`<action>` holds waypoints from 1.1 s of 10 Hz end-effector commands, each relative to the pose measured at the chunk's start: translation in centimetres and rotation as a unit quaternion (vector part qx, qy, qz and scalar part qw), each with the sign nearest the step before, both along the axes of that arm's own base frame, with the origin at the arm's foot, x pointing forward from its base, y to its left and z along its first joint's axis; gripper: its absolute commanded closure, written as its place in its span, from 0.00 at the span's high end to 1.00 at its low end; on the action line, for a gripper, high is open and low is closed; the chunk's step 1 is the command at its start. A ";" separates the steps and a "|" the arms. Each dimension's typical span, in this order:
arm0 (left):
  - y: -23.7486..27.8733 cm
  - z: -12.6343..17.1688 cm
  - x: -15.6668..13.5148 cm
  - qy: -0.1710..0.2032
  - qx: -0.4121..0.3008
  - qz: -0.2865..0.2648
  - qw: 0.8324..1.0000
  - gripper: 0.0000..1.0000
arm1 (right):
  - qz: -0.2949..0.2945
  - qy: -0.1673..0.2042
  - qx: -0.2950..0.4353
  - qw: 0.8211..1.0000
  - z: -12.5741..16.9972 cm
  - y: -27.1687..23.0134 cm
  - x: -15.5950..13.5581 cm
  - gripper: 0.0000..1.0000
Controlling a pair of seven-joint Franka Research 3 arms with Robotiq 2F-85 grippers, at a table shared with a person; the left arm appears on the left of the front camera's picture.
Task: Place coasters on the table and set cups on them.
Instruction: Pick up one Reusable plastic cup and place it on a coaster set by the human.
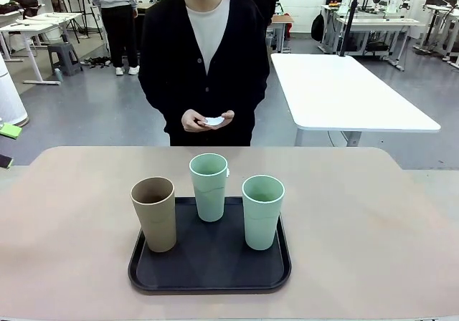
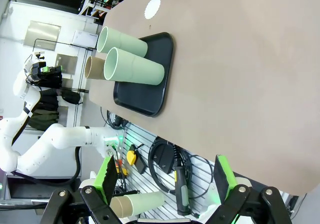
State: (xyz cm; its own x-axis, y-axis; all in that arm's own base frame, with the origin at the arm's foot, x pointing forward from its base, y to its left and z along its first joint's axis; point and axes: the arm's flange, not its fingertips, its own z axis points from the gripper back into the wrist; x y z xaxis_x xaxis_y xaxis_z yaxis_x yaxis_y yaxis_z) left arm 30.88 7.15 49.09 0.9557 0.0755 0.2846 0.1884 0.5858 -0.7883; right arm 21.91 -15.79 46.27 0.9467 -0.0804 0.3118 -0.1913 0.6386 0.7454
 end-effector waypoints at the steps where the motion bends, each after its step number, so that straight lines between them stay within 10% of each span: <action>1: 0.2 1.9 0.1 -0.111 0.089 -0.131 0.981 1.00 | 0.006 -0.007 0.008 1.000 0.0 -0.1 0.1 1.00; 3: -1.5 5.0 2.6 -0.227 0.266 -0.217 0.911 1.00 | 0.006 -0.007 0.008 1.000 0.0 -0.1 0.1 1.00; 7: -8.6 4.1 4.7 -0.318 0.387 -0.417 0.759 1.00 | 0.006 -0.007 0.008 1.000 0.0 -0.1 0.1 1.00; 11: -10.9 3.5 4.6 -0.290 0.331 -0.525 0.729 1.00 | 0.006 -0.007 0.008 1.000 0.0 -0.1 0.1 1.00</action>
State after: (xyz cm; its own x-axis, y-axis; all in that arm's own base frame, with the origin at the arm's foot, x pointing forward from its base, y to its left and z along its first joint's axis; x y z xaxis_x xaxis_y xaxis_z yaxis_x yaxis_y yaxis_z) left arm 35.40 -4.58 52.36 0.1258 -0.9532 0.2748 0.9894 0.1407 0.0353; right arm 21.91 -15.76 46.29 0.9472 -0.0794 0.3106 -0.1904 0.6399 0.7445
